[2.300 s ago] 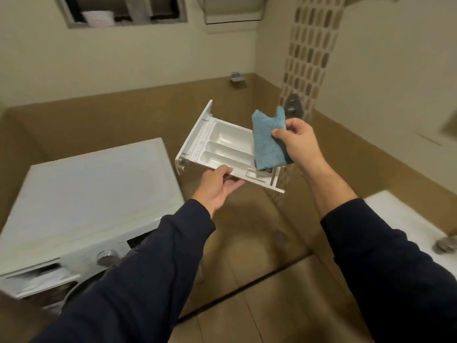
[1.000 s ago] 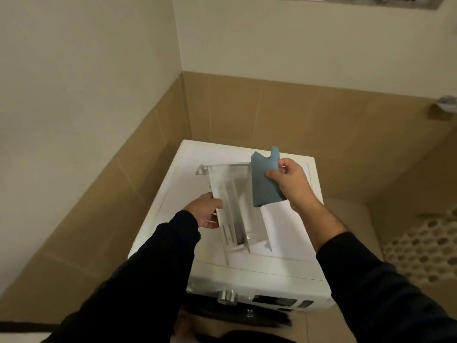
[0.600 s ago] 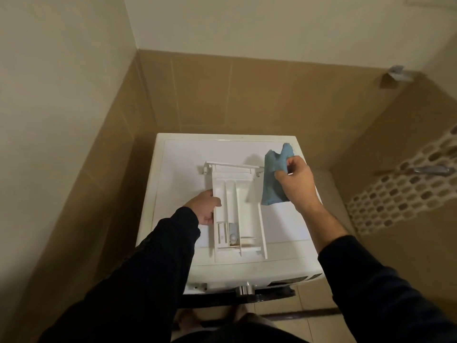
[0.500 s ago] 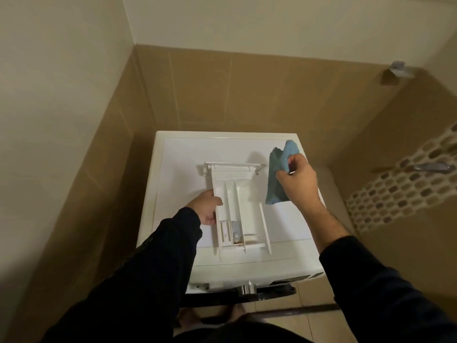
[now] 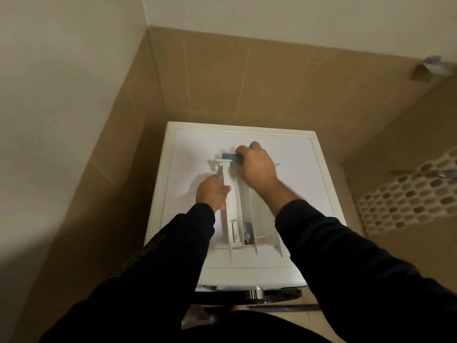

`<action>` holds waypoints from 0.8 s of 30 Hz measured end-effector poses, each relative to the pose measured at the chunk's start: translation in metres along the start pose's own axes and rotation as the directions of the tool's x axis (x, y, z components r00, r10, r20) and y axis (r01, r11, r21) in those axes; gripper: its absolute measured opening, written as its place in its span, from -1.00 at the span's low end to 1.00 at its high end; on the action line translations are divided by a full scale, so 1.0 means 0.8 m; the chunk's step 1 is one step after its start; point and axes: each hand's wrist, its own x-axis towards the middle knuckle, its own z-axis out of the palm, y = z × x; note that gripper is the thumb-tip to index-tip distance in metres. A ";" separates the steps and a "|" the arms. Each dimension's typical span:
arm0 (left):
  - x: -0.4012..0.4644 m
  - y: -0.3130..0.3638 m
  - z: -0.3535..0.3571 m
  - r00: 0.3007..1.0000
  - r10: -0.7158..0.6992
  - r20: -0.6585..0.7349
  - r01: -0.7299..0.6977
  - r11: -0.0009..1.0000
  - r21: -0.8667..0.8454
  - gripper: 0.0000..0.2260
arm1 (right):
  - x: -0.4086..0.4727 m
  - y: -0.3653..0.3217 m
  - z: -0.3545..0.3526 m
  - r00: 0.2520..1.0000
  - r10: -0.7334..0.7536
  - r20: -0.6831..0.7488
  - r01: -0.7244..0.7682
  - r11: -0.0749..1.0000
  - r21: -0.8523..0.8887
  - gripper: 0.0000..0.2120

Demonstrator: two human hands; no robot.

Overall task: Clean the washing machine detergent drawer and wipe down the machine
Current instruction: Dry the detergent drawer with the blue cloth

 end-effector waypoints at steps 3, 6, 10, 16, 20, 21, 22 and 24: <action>0.001 0.001 0.000 0.999 0.040 0.006 -0.040 0.994 0.104 -0.65 | 0.002 -0.015 0.018 0.997 -0.064 0.048 0.061 0.995 0.079 -0.75; 0.004 -0.003 0.005 0.998 0.061 -0.015 -0.058 0.988 0.143 -0.82 | 0.003 -0.023 0.021 0.977 -0.162 0.138 0.144 0.981 0.133 -0.66; 0.006 -0.008 0.009 0.997 0.082 -0.011 -0.078 0.975 0.209 -0.89 | 0.008 -0.025 0.023 0.953 -0.250 0.171 0.257 0.966 -0.016 -0.56; 0.013 -0.006 0.010 1.000 0.029 0.003 -0.029 0.982 0.188 -0.83 | 0.018 -0.031 0.022 0.974 -0.193 0.119 0.214 0.957 -0.194 -0.73; 0.015 -0.006 0.014 0.998 0.057 -0.028 -0.049 0.971 0.233 -0.79 | 0.014 -0.019 0.019 0.988 -0.129 0.087 0.146 0.962 -0.231 -0.73; 0.015 -0.005 0.014 0.998 0.055 -0.022 -0.048 0.969 0.244 -0.79 | 0.012 -0.013 0.016 0.989 -0.117 0.086 0.134 0.961 -0.240 -0.72; 0.016 -0.004 0.014 0.999 0.050 -0.012 -0.045 0.966 0.254 -0.77 | 0.011 -0.006 0.014 0.991 -0.105 0.077 0.121 0.961 -0.247 -0.73; 0.017 -0.003 0.013 0.999 0.045 0.004 -0.044 0.966 0.256 -0.70 | 0.006 0.008 0.008 0.996 -0.070 0.057 0.082 0.963 -0.257 -0.74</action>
